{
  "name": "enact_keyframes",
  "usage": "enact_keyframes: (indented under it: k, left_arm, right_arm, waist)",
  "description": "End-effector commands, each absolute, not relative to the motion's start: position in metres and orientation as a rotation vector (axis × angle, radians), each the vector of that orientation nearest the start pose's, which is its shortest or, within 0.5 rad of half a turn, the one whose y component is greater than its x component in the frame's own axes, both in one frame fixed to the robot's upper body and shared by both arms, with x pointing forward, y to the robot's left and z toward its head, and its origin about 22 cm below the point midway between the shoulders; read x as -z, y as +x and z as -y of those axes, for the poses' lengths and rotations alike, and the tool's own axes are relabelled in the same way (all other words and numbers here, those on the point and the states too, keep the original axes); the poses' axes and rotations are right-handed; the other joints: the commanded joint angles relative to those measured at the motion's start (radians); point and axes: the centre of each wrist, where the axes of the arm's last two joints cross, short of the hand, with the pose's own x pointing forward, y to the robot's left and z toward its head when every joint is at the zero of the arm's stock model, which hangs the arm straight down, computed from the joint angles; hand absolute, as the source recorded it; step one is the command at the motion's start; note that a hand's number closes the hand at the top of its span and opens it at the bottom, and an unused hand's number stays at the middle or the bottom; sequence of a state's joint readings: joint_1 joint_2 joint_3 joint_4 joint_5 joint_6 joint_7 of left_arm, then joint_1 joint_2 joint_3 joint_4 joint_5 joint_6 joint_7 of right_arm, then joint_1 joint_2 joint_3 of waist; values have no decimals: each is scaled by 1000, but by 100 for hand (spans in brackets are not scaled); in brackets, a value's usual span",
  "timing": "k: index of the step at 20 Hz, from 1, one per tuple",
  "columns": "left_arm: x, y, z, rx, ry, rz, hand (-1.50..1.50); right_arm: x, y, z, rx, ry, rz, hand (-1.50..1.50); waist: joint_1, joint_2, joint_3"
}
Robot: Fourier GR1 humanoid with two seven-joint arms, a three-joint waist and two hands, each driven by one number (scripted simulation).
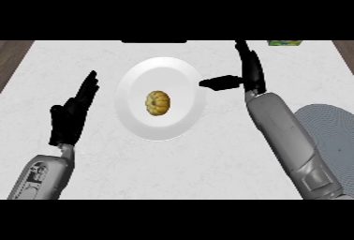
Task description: Pick the squash from the placemat and place it in the plate
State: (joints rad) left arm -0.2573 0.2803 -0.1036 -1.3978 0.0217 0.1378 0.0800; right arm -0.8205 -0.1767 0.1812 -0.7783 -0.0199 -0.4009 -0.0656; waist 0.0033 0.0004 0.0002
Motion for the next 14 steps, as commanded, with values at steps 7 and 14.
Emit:
enact_keyframes:
  k: [7, 14]
  left_arm:
    - [-33, 318, -250, 213, 215, 1557, 0]
    - [-38, 293, -229, 212, 209, 1568, 0]
  right_arm:
    - [-63, 402, 266, -262, -303, 1671, -150]
    - [-34, 397, 289, -238, -326, 1664, -150]
  waist:
    - [-7, 1, 0]
    - [7, 2, 0]
